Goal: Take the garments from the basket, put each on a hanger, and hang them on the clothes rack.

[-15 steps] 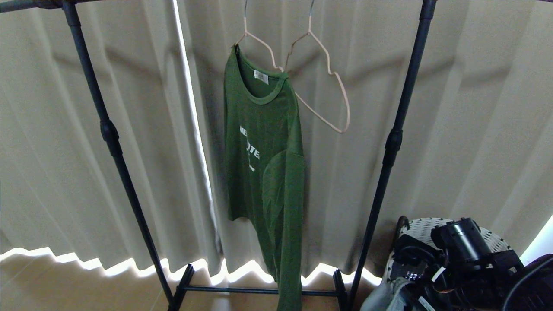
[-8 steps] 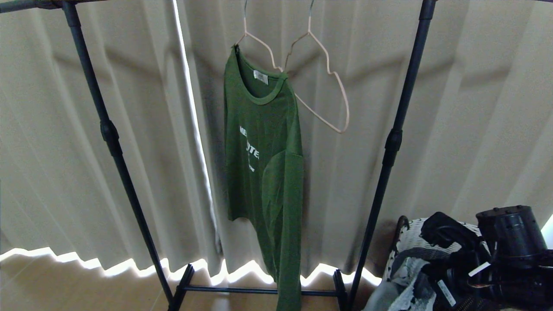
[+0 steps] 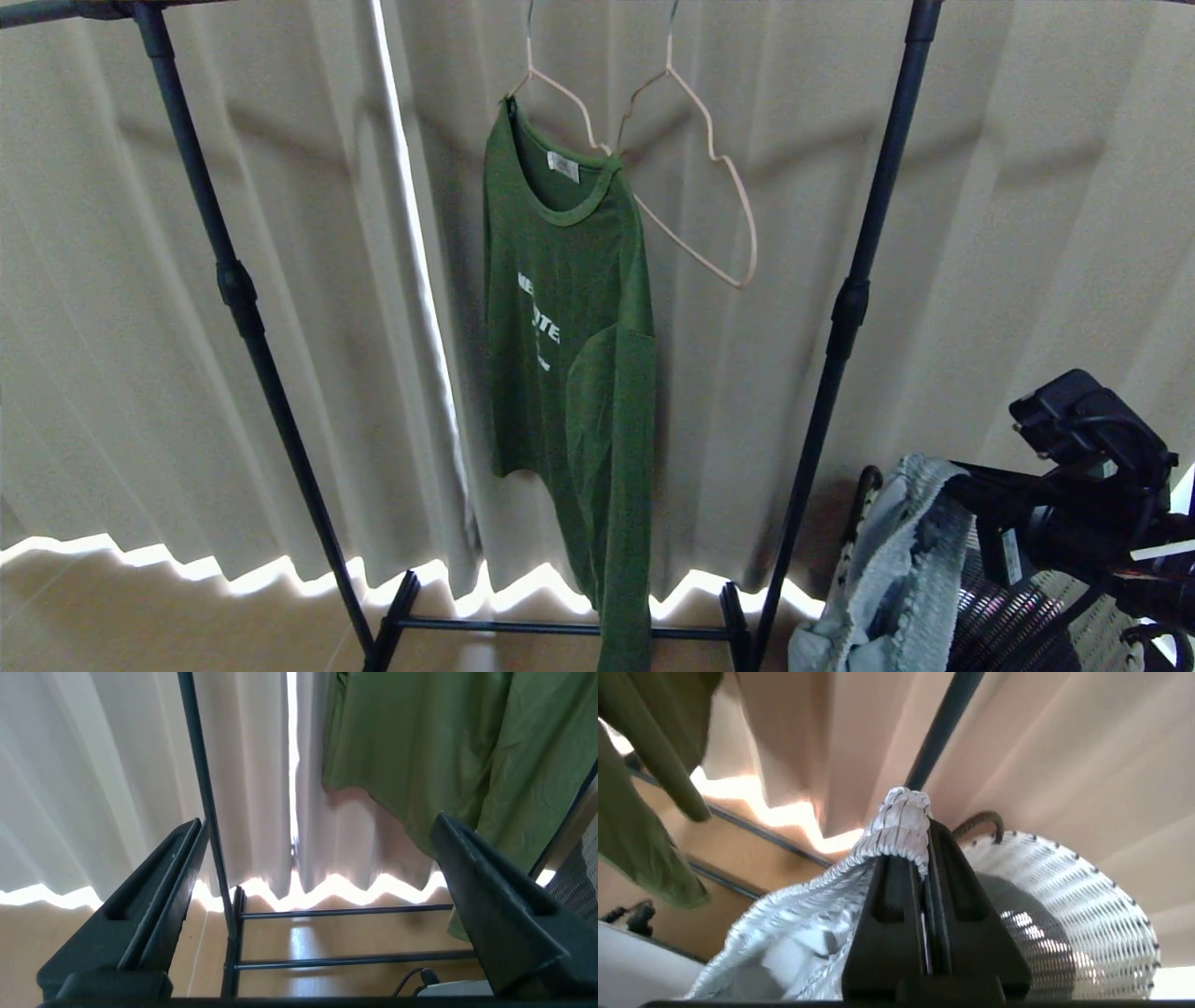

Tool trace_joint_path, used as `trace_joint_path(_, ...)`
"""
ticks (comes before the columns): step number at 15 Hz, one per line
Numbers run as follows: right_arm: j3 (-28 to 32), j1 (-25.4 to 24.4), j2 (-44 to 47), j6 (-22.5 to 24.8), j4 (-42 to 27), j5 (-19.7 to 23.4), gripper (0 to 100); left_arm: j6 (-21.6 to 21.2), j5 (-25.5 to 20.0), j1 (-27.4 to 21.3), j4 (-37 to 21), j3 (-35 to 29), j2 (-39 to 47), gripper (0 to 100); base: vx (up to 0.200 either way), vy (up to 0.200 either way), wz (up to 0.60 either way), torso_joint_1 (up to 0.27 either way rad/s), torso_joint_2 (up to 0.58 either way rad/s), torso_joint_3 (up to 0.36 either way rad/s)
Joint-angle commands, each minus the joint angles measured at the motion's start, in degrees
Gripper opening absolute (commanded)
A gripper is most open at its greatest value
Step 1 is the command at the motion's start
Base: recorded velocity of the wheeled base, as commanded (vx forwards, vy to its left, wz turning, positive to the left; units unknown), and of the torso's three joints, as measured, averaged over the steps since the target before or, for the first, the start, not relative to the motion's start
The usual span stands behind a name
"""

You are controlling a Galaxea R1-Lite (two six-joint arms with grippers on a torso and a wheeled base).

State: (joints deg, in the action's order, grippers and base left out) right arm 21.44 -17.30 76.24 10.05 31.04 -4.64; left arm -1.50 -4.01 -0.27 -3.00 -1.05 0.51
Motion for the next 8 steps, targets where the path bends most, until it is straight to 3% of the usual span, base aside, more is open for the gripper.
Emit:
trace_joint_path(1,0.44,-0.02,-1.62,0.06,0.16,-0.01,0,-0.17,0.06,0.00,0.01,-0.01,0.02,100,-0.200,0.000,0.00,0.002,0.01,0.007)
trace_joint_path(8,0.00,-0.02,-1.71,0.06,0.16,-0.01,0,-0.17,0.06,0.00,0.01,-0.01,0.02,100,-0.200,0.000,0.00,0.002,0.00,0.003)
